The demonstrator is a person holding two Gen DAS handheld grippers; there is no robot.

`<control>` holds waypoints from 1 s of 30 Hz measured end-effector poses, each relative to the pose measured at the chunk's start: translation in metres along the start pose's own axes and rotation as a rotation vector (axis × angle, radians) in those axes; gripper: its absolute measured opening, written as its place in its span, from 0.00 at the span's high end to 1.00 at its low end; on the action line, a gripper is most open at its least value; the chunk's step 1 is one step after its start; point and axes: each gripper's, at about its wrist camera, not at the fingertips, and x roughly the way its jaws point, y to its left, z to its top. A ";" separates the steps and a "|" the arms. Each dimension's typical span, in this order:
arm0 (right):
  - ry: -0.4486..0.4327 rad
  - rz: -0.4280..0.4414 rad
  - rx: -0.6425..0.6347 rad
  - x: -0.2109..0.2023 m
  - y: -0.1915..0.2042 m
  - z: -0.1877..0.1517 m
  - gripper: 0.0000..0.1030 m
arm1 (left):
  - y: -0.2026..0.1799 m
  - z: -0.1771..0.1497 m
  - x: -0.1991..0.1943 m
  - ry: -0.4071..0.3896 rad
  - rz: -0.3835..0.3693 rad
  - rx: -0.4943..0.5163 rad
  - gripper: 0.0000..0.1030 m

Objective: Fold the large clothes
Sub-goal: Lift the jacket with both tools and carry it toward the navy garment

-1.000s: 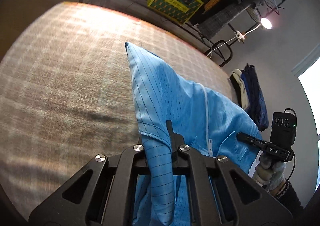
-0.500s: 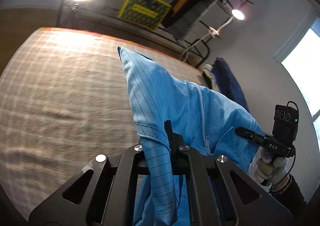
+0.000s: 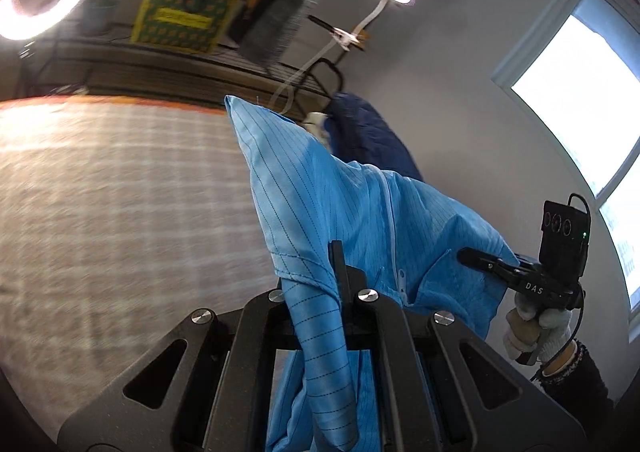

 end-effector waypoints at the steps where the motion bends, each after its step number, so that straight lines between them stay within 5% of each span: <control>1: -0.007 -0.017 0.003 -0.007 -0.012 0.004 0.98 | -0.010 0.006 0.010 0.004 -0.011 0.010 0.98; 10: -0.099 -0.168 0.042 -0.061 -0.123 0.050 0.98 | -0.094 0.073 0.119 0.002 -0.105 0.103 0.98; 19: -0.204 -0.323 0.002 -0.060 -0.208 0.125 0.98 | -0.126 0.148 0.223 -0.068 -0.139 0.125 0.98; 26: -0.289 -0.346 -0.037 -0.029 -0.259 0.186 0.98 | -0.110 0.187 0.290 -0.116 -0.114 0.091 0.98; 30: -0.210 -0.331 -0.053 0.026 -0.292 0.187 0.97 | -0.073 0.184 0.336 -0.072 -0.011 0.040 0.98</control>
